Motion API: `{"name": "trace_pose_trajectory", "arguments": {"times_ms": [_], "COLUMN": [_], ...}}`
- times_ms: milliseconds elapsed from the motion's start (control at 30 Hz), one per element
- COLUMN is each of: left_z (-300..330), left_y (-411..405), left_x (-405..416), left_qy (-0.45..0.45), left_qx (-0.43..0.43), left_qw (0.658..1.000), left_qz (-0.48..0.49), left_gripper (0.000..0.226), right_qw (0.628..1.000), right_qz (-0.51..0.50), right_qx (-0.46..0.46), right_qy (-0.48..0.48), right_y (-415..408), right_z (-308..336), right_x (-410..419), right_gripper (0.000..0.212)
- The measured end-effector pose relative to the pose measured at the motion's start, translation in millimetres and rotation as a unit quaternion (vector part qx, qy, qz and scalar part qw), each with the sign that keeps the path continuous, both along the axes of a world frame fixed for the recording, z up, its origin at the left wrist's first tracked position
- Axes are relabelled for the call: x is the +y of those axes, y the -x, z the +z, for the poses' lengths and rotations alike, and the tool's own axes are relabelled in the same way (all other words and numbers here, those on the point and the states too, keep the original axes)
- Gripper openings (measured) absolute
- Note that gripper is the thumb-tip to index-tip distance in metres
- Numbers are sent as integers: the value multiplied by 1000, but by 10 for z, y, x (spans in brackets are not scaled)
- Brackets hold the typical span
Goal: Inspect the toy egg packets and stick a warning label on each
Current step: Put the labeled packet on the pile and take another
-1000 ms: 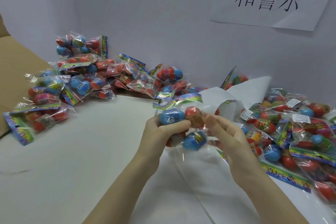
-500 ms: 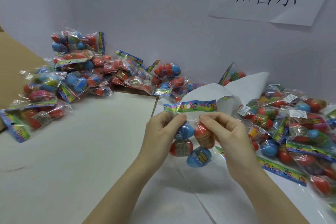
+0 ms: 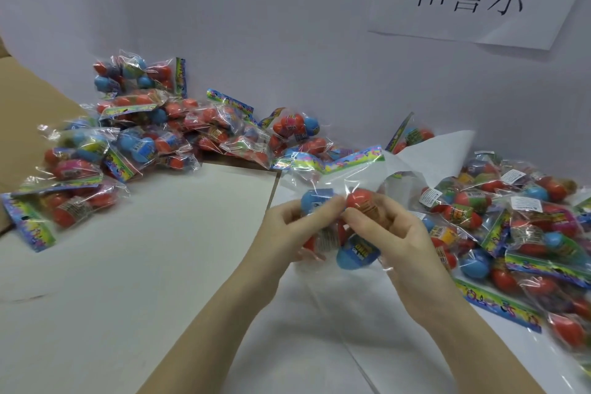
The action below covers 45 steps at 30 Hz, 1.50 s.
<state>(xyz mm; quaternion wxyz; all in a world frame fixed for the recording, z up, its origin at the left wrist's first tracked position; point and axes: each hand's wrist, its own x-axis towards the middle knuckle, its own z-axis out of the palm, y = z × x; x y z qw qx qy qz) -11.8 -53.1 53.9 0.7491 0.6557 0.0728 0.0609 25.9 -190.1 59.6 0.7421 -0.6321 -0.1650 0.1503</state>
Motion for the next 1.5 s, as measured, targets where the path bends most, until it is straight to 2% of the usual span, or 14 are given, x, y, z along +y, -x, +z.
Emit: {"name": "trace_pose_trajectory", "arguments": {"times_ms": [67, 167, 267, 433, 567, 733, 867, 967, 1133, 1200, 1300, 1367, 1467, 1500], "left_z": [8, -22, -11, -21, -27, -32, -52, -99, -101, -93, -82, -88, -94, -97], "left_y": [10, -21, -18, -3, 2, -10, -22, -39, -32, -20, -2, -1, -17, -22], "left_x": [-18, 7, 6, 2, -4, -29, -56, -85, -138, -128, -125, -122, -116, -118], "left_qy": [32, 94, 128, 99, 109, 196, 282, 307, 313, 313, 317, 325, 331, 324], "left_qx": [-37, -58, -59, -82, -60, -42, -53, -39, -27, -33, -38, -38, -29, -29], "left_qw": [999, 992, 989, 991, 992, 979, 958, 950, 948, 949, 947, 944, 943, 946], "left_qz": [24, 66, 39, 24, 3, -20, 9, 33, 41, 22, -17, -35, -28, -20], "left_gripper": [33, 32, 34, 21, 14, 21, 16, 29, 22, 13, 11, 11, 18, 22], "right_qw": [1000, 997, 999, 997, 993, 993, 997, 999, 989, 983, 977, 980, 994, 997], "right_qz": [1, 2, -4, -66, -105, -112, -58, -22, -82, -108, -132, -129, -79, -59], "right_qx": [0, 7, -9, -25, -49, -42, 3, -3, -98, -130, -157, -146, -70, -44], "right_qy": [24, 72, 47, -24, -15, -25, -60, -37, 75, 74, 66, 51, -2, -13], "right_y": [-19, -45, -9, 25, 36, 26, 30, 40, 62, 56, 41, 30, 6, 1], "right_z": [-3, -15, -15, -47, -65, -74, -78, -63, -49, -62, -95, -109, -103, -96], "right_x": [-17, -30, 8, 50, 61, 57, 66, 60, 85, 97, 84, 70, 52, 44], "right_gripper": [80, 101, 89, 69, 53, 52, 60, 33, 31, 20, 11, 15, 13, 20]}}
